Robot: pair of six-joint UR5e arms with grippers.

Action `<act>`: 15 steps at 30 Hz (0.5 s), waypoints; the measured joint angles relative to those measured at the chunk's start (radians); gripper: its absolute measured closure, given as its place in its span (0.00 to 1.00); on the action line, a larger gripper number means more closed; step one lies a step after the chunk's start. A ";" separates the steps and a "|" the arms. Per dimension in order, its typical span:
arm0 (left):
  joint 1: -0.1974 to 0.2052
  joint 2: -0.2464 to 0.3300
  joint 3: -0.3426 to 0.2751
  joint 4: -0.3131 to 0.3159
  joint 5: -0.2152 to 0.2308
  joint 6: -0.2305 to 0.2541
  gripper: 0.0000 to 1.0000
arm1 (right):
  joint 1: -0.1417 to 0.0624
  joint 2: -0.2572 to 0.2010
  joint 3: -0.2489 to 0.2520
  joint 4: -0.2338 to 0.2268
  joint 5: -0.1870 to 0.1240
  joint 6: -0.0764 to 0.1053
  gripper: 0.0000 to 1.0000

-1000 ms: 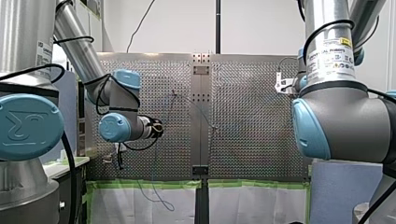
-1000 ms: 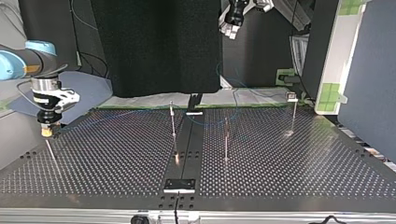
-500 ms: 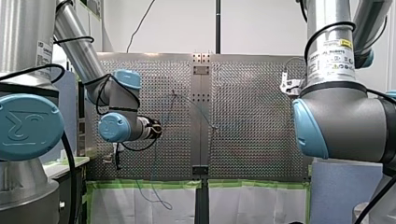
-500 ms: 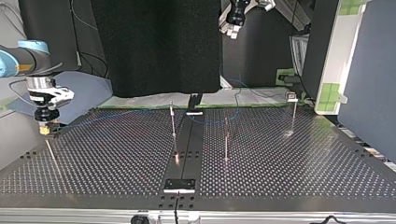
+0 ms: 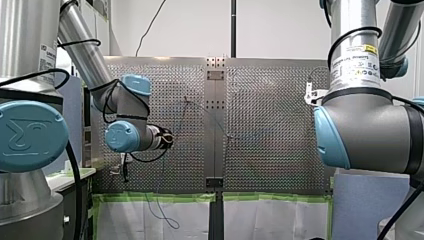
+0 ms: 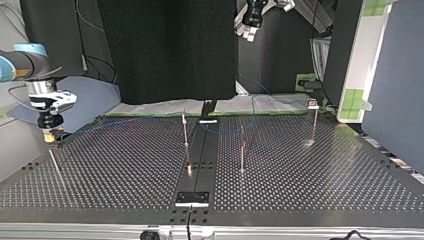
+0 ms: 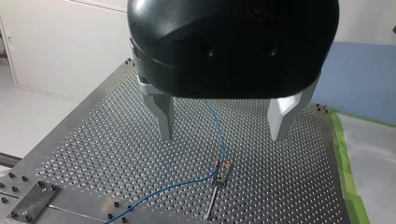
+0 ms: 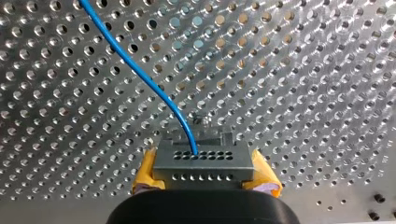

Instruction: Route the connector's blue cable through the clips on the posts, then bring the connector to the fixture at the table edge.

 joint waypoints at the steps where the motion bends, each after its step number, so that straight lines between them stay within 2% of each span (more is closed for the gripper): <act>1: 0.000 0.000 0.000 0.000 0.000 0.000 0.00 | -0.002 0.000 -0.002 0.000 -0.001 -0.001 1.00; 4: 0.000 0.000 0.000 0.000 0.000 0.000 0.00 | -0.009 0.000 -0.007 0.002 -0.001 -0.005 1.00; 9: 0.000 0.000 0.001 -0.003 0.000 0.000 0.00 | -0.020 0.002 -0.012 0.004 0.019 -0.012 1.00; 15: 0.000 -0.001 0.001 -0.004 0.000 0.000 0.00 | -0.028 0.004 -0.012 -0.007 0.024 -0.011 1.00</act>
